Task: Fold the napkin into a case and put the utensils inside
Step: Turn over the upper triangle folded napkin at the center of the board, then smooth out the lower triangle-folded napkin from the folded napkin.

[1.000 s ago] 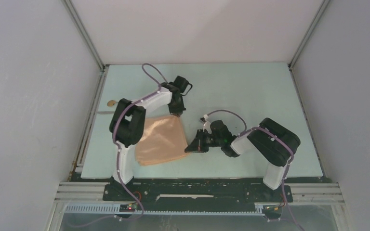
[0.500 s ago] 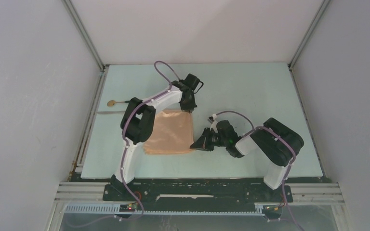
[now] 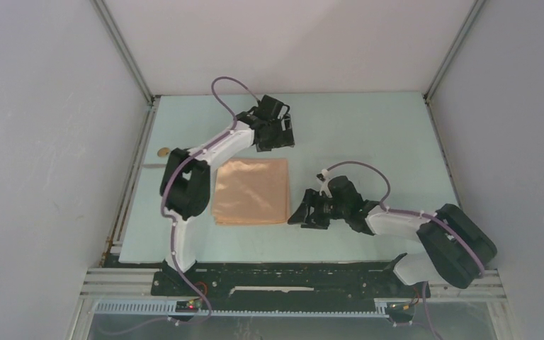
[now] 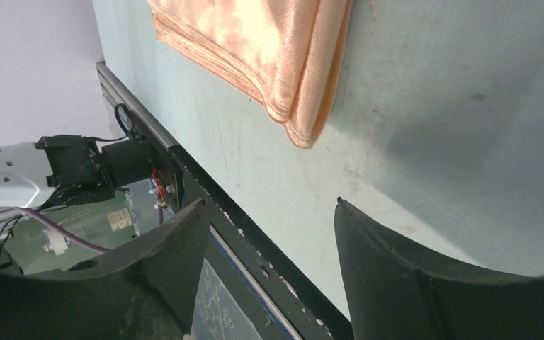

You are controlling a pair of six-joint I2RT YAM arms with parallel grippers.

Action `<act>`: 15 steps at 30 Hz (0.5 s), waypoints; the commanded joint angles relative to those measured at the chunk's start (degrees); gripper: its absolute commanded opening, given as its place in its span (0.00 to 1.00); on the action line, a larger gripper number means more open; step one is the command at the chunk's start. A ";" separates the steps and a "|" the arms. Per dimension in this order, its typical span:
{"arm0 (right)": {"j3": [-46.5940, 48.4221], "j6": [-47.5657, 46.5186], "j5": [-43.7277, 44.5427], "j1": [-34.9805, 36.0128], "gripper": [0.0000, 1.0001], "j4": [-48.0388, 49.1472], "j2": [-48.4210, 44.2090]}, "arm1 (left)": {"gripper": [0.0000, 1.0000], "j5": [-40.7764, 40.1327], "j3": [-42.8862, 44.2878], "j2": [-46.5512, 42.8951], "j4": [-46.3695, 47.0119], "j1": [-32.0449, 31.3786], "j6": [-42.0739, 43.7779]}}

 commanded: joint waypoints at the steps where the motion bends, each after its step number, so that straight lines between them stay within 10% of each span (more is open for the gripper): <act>1: 0.85 -5.77 1.66 -3.23 0.71 -9.90 -4.00 | 0.86 6.07 -11.49 -17.33 1.36 -0.70 3.29; 15: 1.23 -0.49 -10.81 -6.72 0.46 10.76 10.95 | 0.53 10.17 -38.86 -27.46 4.01 -13.45 0.30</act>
